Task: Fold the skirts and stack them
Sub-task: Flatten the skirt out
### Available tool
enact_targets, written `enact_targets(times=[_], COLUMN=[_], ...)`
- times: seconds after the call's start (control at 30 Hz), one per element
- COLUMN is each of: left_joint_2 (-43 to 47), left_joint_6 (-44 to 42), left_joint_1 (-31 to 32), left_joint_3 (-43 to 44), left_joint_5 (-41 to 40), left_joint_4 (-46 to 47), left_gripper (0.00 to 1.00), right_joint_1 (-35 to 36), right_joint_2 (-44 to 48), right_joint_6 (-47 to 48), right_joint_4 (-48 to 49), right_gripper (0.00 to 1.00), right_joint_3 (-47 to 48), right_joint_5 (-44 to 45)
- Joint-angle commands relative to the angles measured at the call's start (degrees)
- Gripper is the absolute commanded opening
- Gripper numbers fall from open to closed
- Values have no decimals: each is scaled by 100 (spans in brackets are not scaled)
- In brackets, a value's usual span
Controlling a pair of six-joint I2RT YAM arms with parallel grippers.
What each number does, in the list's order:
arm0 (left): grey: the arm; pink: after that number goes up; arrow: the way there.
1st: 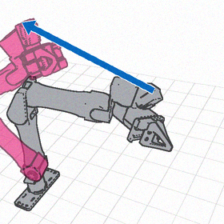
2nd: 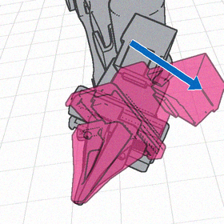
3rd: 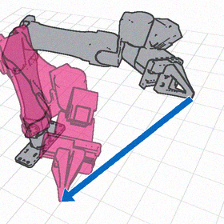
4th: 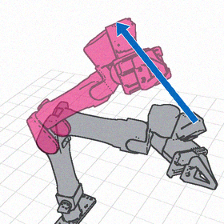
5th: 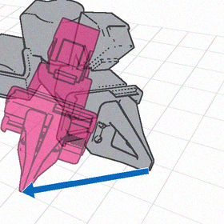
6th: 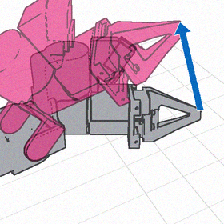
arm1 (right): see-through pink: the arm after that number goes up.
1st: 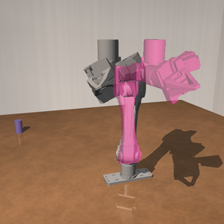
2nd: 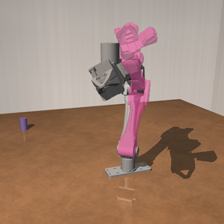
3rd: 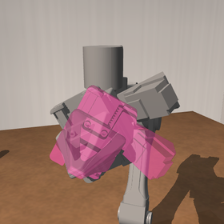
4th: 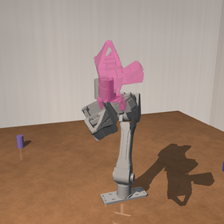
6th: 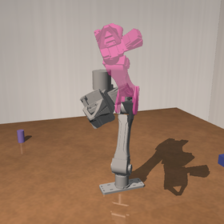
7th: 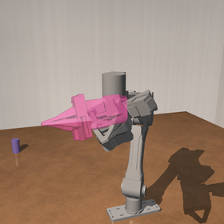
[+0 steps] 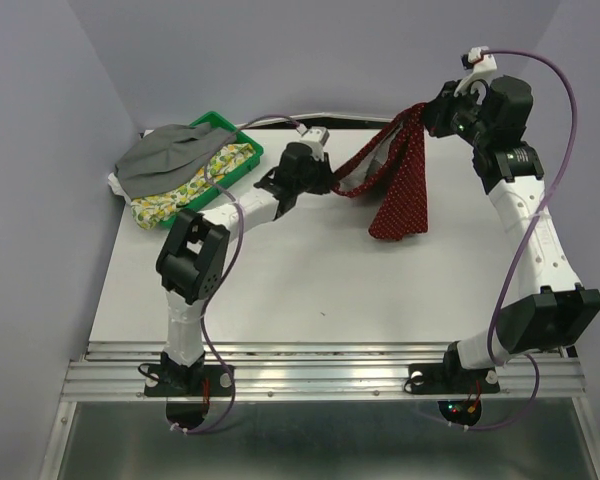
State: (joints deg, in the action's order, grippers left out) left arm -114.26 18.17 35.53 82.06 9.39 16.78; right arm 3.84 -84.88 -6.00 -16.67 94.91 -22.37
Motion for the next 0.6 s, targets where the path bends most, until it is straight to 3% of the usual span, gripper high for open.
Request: enact_targets(times=[0.0,0.17,0.3,0.33,0.47,0.5,0.57], left_joint_2=[518,353,-525,-754,-1939,-2012,-2022], left_joint_6=[-183,-183,-183,-183,-183,-2889,-3030], left_joint_1=[-581,-925,-1004,-1030,-1153,-1162,-1171], left_joint_3=[801,1776,3400,4213,5880,5996,5805], left_joint_5=[-148,-148,-148,-148,-148,-1610,-1659], left_joint_4=[-833,-1247,-1580,-1616,-1056,-784,305], left_gripper=[23,23,23,23,23,0,0], right_joint_1=[-23,-409,-778,-866,-1148,-1148,-1201], right_joint_2=[253,-37,-868,-1098,-2355,-2584,-3164], right_joint_6=[537,1231,1610,1619,1637,1637,1637], right_joint_4=[418,497,919,1041,1139,1148,1148], right_gripper=[1,1,1,1,1,1,1], right_joint_3=[45,36,254,656,2291,2634,3619], right_joint_5=[837,849,848,857,989,1024,1076])
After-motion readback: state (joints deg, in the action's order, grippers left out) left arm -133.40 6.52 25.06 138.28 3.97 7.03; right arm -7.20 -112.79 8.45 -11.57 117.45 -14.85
